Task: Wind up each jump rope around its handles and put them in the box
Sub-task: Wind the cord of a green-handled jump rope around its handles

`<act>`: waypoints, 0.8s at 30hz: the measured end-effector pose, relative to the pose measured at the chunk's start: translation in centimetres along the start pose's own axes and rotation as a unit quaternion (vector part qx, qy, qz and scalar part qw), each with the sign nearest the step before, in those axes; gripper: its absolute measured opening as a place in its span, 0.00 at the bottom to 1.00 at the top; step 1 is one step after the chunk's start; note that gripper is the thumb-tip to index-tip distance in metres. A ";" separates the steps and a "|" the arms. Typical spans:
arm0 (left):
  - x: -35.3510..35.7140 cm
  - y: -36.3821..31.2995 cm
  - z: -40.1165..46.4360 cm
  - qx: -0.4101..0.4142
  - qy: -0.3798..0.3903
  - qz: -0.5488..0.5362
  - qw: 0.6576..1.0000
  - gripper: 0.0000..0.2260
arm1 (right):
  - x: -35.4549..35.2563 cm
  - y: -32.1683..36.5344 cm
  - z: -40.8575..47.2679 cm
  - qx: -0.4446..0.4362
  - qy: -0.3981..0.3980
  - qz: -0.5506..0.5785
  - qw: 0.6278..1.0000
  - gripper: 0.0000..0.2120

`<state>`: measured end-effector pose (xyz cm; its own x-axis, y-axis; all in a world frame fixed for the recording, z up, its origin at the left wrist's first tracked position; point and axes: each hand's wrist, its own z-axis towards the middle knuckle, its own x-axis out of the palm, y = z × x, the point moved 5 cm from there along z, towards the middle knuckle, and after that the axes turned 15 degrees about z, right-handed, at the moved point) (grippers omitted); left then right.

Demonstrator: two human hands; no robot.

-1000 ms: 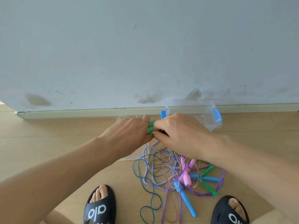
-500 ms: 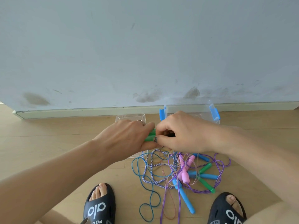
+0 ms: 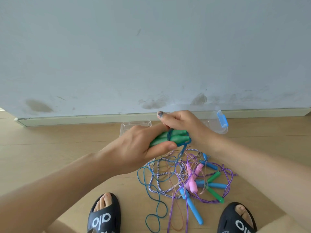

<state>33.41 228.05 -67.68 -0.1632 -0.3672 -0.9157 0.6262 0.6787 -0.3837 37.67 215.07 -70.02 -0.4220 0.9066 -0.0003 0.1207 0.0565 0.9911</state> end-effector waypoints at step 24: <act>-0.2 4.6 0.5 -0.158 0.046 0.155 0.974 0.23 | 0.5 3.0 -2.1 -0.064 -0.028 -0.233 0.970 0.20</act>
<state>36.70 230.90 -69.17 -0.0812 -0.0648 -0.9946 0.3921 0.9153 -0.0916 35.88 214.83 -66.78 -0.3532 0.8170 -0.4558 -0.1853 0.4164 0.8901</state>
